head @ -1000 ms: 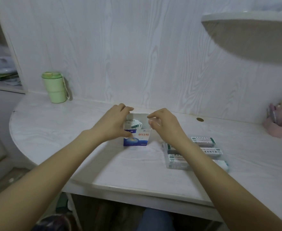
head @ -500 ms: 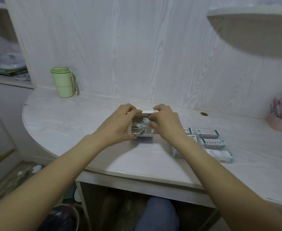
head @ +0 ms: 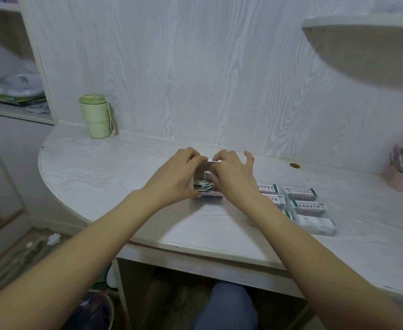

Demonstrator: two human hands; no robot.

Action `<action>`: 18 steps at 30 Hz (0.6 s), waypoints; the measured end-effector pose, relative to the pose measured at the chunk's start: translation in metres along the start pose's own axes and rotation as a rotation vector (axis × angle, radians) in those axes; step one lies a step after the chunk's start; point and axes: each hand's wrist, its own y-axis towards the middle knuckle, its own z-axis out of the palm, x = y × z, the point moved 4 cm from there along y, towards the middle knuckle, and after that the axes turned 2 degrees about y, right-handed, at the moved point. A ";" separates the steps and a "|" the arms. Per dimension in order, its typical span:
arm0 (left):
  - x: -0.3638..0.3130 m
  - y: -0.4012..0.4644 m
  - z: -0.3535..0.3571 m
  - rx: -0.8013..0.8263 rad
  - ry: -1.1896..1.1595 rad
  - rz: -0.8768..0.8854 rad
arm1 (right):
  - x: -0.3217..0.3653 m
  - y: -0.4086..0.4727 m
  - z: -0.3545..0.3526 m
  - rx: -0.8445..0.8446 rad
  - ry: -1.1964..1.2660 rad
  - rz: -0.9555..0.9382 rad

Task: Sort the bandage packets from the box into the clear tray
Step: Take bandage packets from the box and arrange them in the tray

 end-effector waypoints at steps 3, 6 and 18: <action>0.002 0.009 0.000 0.024 0.138 0.003 | -0.012 -0.003 -0.015 -0.153 0.152 0.029; 0.002 0.023 -0.001 0.139 0.238 -0.043 | -0.030 -0.003 -0.027 -0.228 0.330 0.141; -0.027 0.054 -0.011 0.217 -0.273 -0.220 | -0.079 -0.028 -0.044 -0.249 0.964 0.369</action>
